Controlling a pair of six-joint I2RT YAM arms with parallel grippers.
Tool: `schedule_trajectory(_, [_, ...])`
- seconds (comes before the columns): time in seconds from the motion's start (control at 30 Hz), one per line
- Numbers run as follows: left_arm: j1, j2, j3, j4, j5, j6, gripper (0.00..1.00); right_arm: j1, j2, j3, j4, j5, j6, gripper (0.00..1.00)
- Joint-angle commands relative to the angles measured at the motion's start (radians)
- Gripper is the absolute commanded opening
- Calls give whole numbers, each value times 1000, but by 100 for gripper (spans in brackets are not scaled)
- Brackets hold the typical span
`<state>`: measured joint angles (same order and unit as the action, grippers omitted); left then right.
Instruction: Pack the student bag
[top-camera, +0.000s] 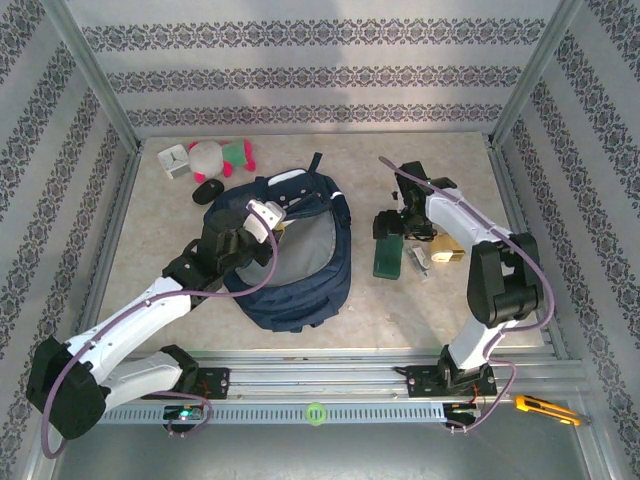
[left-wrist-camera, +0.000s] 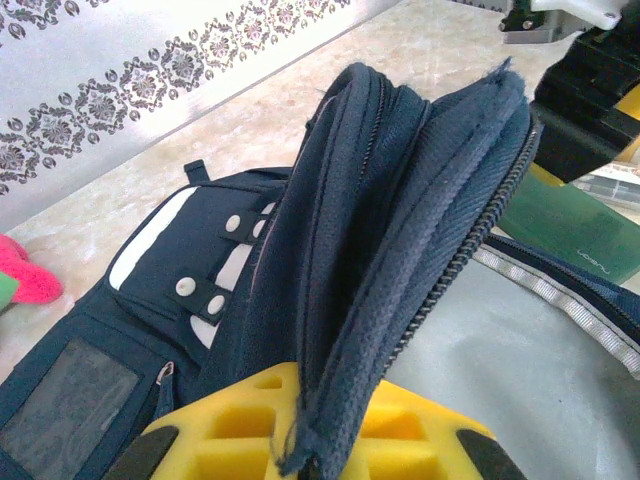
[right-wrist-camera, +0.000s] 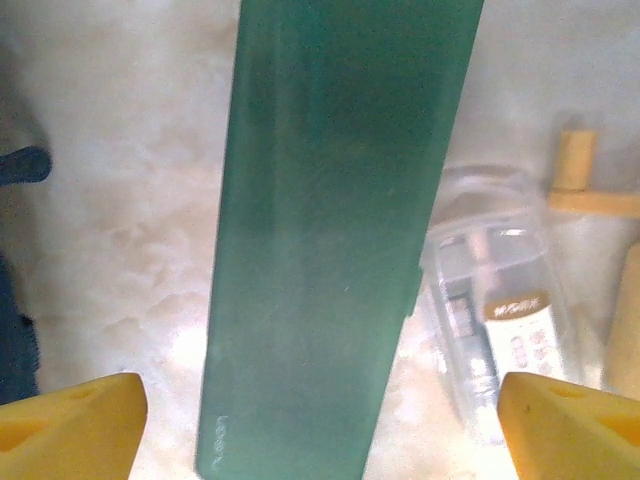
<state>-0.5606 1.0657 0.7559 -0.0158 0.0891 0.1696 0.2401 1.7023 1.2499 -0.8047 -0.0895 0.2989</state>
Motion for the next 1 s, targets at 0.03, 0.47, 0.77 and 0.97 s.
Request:
schedule_trajectory(0.03, [12, -35, 8, 87, -12, -44, 0, 27, -1, -74, 45, -53, 103, 89])
schedule_trajectory(0.47, [14, -63, -7, 87, -15, -48, 0, 61, 108, -97, 106, -3, 130, 89])
schedule_trajectory(0.77, [15, -77, -2, 91, -11, -59, 0, 77, 155, -88, 120, 103, 115, 74])
schedule_trajectory(0.97, [18, -79, 22, 67, -13, -54, 0, 83, -2, -135, 158, 77, 56, 68])
